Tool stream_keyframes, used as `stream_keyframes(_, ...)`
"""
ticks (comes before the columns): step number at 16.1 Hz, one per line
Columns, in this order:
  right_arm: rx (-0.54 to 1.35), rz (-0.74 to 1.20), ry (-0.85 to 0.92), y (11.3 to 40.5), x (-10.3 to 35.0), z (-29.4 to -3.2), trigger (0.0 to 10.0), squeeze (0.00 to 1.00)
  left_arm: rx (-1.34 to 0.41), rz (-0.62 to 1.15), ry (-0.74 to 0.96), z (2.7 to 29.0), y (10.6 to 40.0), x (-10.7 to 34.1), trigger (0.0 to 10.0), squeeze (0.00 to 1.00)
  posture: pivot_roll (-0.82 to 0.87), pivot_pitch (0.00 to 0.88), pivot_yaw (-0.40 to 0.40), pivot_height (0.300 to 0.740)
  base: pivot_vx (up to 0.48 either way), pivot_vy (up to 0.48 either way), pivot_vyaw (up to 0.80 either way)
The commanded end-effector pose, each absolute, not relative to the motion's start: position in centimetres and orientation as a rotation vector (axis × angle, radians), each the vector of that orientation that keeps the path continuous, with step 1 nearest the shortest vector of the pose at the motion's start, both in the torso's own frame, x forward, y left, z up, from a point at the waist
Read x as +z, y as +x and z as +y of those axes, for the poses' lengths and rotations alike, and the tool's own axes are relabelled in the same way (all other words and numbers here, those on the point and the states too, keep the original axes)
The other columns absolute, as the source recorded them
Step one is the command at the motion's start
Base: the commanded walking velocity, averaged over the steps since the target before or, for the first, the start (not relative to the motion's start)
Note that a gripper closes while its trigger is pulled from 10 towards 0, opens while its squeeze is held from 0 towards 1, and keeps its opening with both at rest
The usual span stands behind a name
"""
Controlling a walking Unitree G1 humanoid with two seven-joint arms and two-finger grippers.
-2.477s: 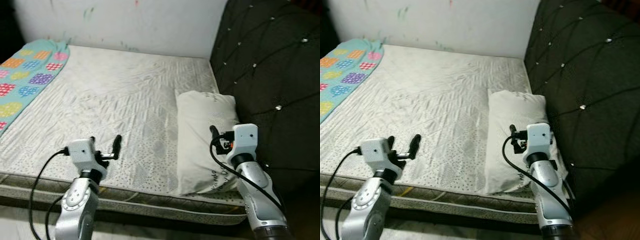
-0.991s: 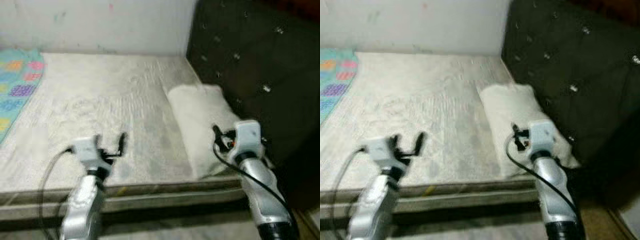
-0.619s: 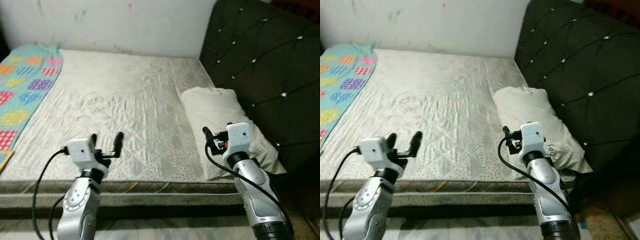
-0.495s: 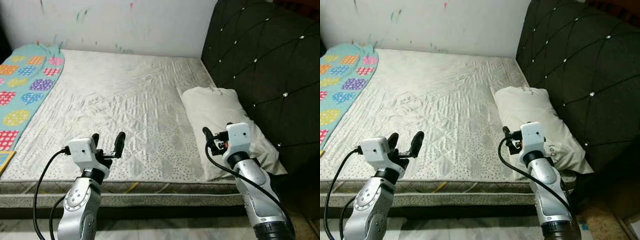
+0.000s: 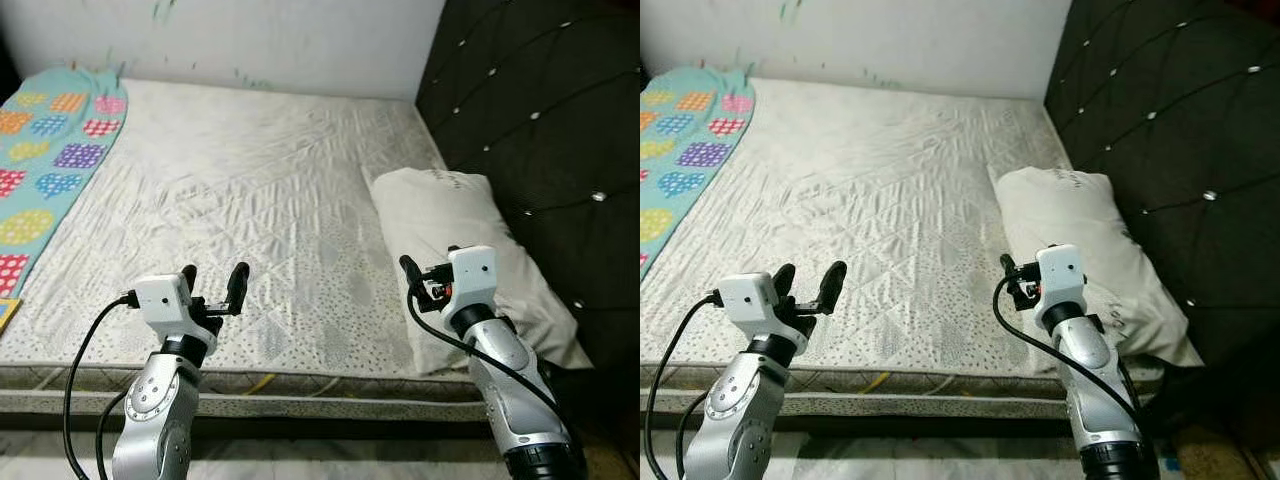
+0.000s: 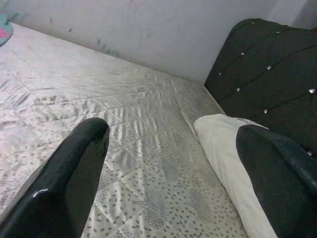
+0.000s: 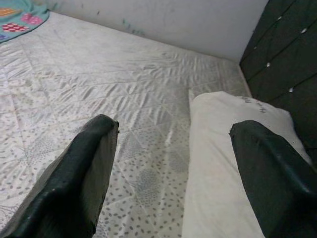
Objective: Clean up the room
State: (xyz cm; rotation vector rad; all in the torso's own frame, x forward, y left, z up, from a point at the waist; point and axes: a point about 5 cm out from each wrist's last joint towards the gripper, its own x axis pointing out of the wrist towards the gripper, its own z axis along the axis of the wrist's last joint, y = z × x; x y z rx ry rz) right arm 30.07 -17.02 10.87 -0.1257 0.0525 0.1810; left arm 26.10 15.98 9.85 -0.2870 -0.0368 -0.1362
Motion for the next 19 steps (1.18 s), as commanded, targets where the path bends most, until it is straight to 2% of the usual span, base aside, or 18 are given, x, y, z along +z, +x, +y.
stream_keyframes(1,0.18,0.056,-0.115,29.99,10.99,-17.21,10.0,0.0,-0.146,-0.04,-0.278,15.82,26.24,10.14,10.0,0.0,-0.12,0.0,-0.065,0.74,0.0,0.0,0.0)
stream_keyframes(5,0.196,0.057,-0.125,29.94,10.87,-16.97,10.0,0.0,-0.146,-0.047,-0.273,15.79,26.24,10.22,10.0,0.0,-0.12,0.0,-0.066,0.74,0.068,0.0,0.0)
stream_keyframes(16,0.225,0.061,-0.096,29.99,10.9,-16.53,10.0,0.0,-0.158,-0.05,-0.272,15.72,26.48,10.32,10.0,0.0,-0.12,0.0,-0.063,0.74,0.377,0.0,0.0)
stream_keyframes(19,0.215,0.051,-0.118,30.15,11.07,-16.74,10.0,0.0,-0.131,-0.037,-0.267,15.91,26.56,10.2,10.0,0.0,-0.12,0.0,-0.062,0.74,0.194,0.0,0.0)
